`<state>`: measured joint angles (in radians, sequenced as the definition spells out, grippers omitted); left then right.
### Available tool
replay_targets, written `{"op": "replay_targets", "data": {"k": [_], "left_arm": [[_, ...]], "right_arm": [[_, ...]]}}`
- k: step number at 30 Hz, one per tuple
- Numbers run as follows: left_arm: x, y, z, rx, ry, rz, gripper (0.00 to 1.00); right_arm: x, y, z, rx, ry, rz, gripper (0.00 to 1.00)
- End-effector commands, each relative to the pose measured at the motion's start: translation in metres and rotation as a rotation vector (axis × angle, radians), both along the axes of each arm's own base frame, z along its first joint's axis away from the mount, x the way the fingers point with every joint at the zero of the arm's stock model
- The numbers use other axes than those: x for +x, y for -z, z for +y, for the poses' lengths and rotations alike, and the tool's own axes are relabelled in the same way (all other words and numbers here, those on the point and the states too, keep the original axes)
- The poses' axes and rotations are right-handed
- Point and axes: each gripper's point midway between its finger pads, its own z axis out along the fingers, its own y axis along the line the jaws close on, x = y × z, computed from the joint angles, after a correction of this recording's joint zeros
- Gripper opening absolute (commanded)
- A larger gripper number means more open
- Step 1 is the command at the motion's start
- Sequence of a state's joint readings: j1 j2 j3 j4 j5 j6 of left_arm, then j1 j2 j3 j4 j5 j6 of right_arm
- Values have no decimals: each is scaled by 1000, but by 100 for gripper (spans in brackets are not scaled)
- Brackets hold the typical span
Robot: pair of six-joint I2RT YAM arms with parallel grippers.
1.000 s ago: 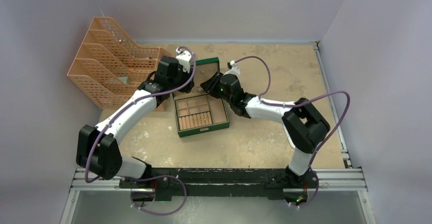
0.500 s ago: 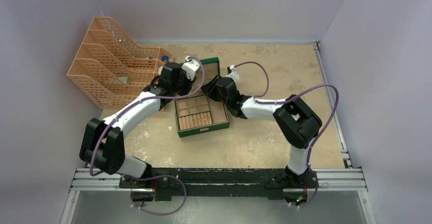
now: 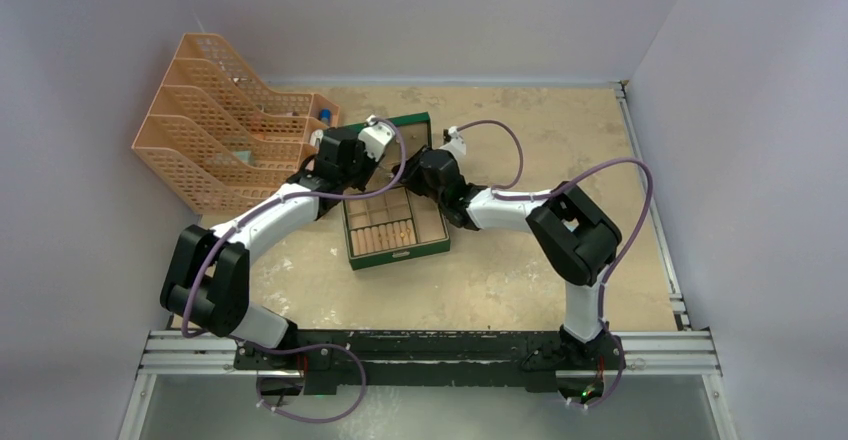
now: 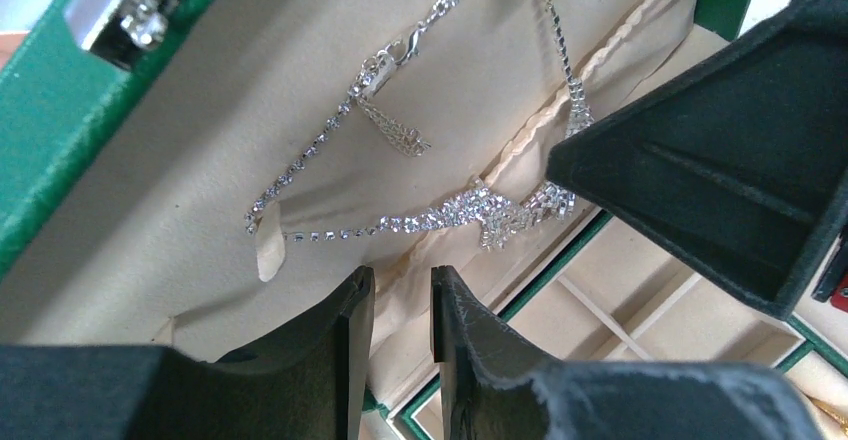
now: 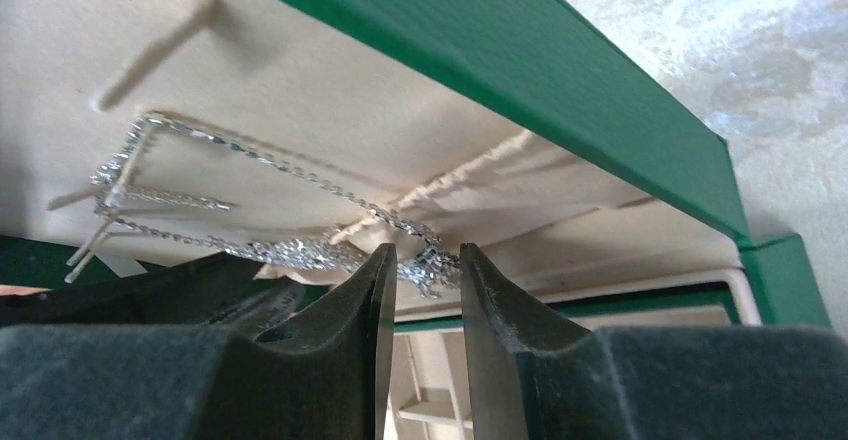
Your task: Organize the mixed jewelry
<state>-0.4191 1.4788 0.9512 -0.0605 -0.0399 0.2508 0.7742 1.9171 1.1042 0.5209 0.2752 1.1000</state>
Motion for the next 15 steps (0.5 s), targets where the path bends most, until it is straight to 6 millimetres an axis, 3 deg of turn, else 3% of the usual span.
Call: {"op": "replay_targets", "data": {"k": [1, 9, 15], "left_arm": [[13, -28, 0, -13, 7, -126, 27], [12, -11, 8, 56, -4, -82, 25], [-1, 12, 9, 70, 12, 9, 25]], "right_arm": [[12, -30, 13, 68, 17, -66, 32], [14, -26, 15, 75, 20, -59, 32], [10, -26, 16, 81, 4, -59, 31]]}}
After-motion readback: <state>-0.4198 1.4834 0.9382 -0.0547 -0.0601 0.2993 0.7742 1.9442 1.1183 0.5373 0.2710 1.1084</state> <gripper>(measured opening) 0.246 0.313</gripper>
